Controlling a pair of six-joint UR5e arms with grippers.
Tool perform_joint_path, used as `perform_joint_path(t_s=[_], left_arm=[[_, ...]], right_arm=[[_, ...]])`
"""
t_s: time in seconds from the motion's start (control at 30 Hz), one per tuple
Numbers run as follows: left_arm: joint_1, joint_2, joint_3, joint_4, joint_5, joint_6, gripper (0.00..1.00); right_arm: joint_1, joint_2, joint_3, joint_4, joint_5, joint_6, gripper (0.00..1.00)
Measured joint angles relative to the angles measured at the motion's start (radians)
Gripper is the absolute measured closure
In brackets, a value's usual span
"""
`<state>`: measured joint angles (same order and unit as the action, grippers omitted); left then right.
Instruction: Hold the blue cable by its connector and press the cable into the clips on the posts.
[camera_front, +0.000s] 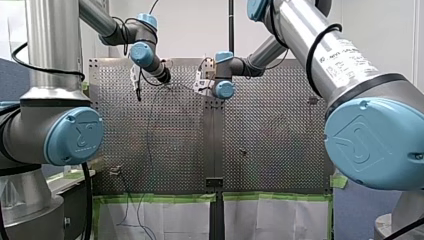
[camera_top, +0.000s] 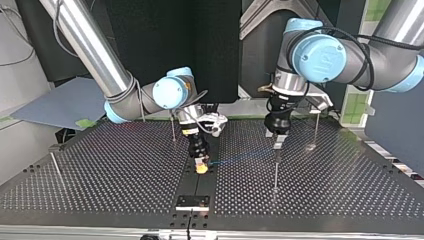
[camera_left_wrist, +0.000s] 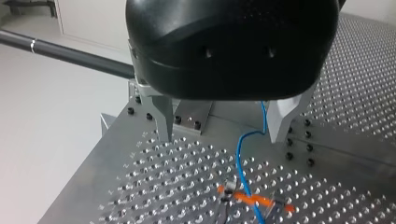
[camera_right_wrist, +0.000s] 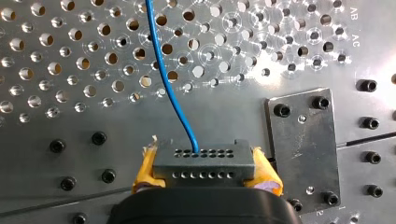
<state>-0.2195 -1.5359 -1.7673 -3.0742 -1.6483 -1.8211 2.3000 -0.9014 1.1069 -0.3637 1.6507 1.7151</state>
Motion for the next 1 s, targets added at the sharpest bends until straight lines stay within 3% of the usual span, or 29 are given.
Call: perform_joint_path(t_s=[0.43,1.0], left_arm=[[-0.011,-0.001,0.0,0.004,0.006,-0.002,0.01],[-0.024,-0.022,0.0,-0.017,-0.137,0.067,0.01]], right_arm=[[0.0,0.0,0.0,0.006,0.0,-0.002,1.0],[-0.005,0.0,0.0,0.009,0.0,-0.003,1.0]])
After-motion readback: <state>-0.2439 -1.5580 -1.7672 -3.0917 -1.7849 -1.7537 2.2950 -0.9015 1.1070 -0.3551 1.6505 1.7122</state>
